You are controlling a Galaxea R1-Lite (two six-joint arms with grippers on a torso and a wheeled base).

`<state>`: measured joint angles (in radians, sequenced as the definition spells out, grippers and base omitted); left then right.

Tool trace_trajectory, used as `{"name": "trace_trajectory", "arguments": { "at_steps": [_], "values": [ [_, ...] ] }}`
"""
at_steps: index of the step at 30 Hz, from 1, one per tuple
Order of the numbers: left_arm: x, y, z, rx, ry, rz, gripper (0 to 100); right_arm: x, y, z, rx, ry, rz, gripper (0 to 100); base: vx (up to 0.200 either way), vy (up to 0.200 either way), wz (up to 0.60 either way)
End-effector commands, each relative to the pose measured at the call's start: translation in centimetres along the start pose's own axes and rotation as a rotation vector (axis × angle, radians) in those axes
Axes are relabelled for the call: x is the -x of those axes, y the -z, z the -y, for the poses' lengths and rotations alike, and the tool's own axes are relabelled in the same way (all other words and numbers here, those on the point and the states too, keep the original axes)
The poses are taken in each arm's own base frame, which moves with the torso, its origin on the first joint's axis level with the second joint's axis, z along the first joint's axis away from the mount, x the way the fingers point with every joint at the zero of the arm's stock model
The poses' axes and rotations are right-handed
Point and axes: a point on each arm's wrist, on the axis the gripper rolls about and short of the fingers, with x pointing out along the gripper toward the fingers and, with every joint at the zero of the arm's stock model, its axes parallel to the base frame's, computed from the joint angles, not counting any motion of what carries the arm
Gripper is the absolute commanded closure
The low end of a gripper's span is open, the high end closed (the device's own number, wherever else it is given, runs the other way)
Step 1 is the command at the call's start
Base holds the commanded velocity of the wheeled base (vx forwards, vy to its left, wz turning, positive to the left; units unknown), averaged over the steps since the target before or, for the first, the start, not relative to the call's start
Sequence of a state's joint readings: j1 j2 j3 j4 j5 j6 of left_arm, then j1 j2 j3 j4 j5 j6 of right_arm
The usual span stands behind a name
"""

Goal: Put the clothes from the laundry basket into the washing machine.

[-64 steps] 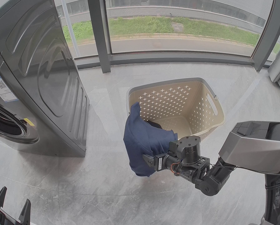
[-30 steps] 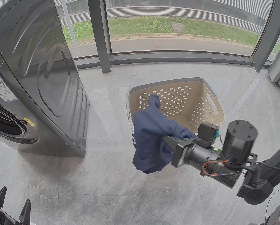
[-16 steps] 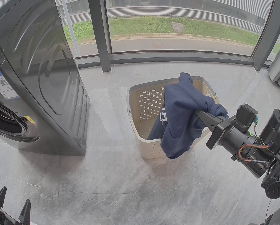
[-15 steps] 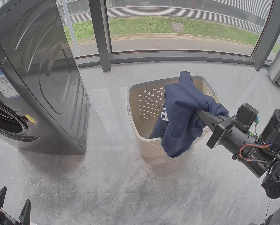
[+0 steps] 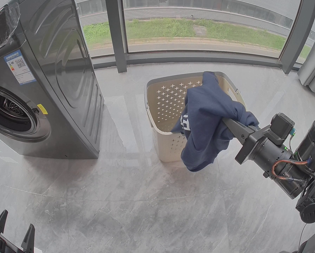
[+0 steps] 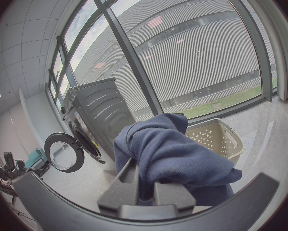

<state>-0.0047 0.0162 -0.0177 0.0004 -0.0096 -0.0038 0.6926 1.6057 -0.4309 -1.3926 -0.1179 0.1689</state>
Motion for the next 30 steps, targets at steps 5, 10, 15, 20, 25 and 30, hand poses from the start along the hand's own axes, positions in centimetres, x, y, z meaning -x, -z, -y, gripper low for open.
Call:
{"name": "trace_trajectory", "arguments": {
  "at_steps": [5,10,15,20,25,30],
  "values": [
    [-0.02,0.47,-0.01,0.013,-0.002,-0.003,0,0.02,-0.02,-0.10,-0.001,-0.004,0.001,100,0.000,0.200,0.00],
    [-0.02,0.47,-0.01,0.015,-0.002,-0.003,0,0.05,0.01,-0.09,-0.001,-0.005,-0.001,100,0.000,0.200,0.00],
    [-0.02,0.47,-0.01,0.015,-0.002,-0.003,0,0.14,0.12,-0.07,0.000,-0.006,-0.006,100,0.000,0.200,0.00],
    [-0.02,0.47,-0.01,0.015,-0.002,-0.003,0,0.07,-0.05,-0.10,-0.001,-0.007,0.002,100,0.000,0.200,0.00],
    [-0.02,0.47,-0.01,0.015,-0.002,-0.003,0,0.02,-0.04,-0.11,-0.001,-0.009,0.002,100,0.000,0.200,0.00],
    [-0.02,0.47,-0.01,0.015,-0.004,-0.003,0,0.07,-0.05,-0.11,-0.001,-0.009,0.002,100,0.000,0.200,0.00]
  ]
}}
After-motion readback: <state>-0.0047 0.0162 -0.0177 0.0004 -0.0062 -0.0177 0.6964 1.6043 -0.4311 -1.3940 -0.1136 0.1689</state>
